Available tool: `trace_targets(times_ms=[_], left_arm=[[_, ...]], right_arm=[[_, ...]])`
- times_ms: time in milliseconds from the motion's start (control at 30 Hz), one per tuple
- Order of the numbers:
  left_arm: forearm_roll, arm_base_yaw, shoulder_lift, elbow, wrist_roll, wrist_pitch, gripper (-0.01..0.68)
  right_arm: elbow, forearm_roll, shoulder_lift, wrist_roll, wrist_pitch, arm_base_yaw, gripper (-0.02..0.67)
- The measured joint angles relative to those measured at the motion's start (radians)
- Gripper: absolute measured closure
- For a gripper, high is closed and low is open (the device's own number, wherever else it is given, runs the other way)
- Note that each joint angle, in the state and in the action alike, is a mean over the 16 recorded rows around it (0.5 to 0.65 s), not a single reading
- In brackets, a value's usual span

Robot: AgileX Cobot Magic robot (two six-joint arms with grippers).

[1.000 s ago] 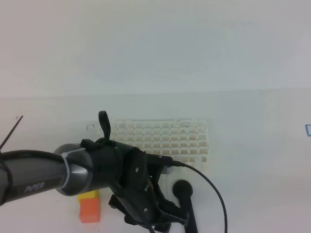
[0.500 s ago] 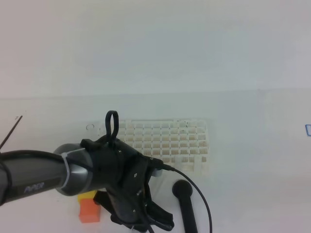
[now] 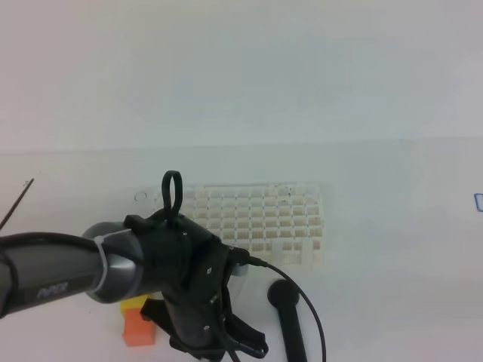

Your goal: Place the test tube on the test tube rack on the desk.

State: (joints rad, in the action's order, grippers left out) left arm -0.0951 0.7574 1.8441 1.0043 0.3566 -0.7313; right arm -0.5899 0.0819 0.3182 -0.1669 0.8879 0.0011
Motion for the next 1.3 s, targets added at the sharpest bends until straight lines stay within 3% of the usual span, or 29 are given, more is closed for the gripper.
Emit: trace_targets(times_ms=[267, 500, 733, 1033, 1300], left_arm=[[0.014, -0.001, -0.023, 0.002, 0.021, -0.01, 0.668], [0.045, -0.001, -0.14, 0.002, 0.029, -0.048, 0.673], [0.082, -0.001, -0.406, 0.002, 0.004, -0.016, 0.673], [0.087, 0.0, -0.847, -0.029, -0.075, 0.183, 0.673], [0.058, 0.0, -1.147, -0.207, -0.148, 0.426, 0.673]], right_arm=[[0.013, 0.0, 0.0, 0.0, -0.001, 0.0, 0.65], [0.014, 0.009, 0.0, 0.0, -0.005, 0.0, 0.65], [0.014, 0.09, 0.0, -0.052, -0.025, 0.0, 0.65], [0.014, 0.345, 0.0, -0.244, -0.073, 0.0, 0.65], [0.015, 0.692, 0.013, -0.506, -0.096, 0.0, 0.65]])
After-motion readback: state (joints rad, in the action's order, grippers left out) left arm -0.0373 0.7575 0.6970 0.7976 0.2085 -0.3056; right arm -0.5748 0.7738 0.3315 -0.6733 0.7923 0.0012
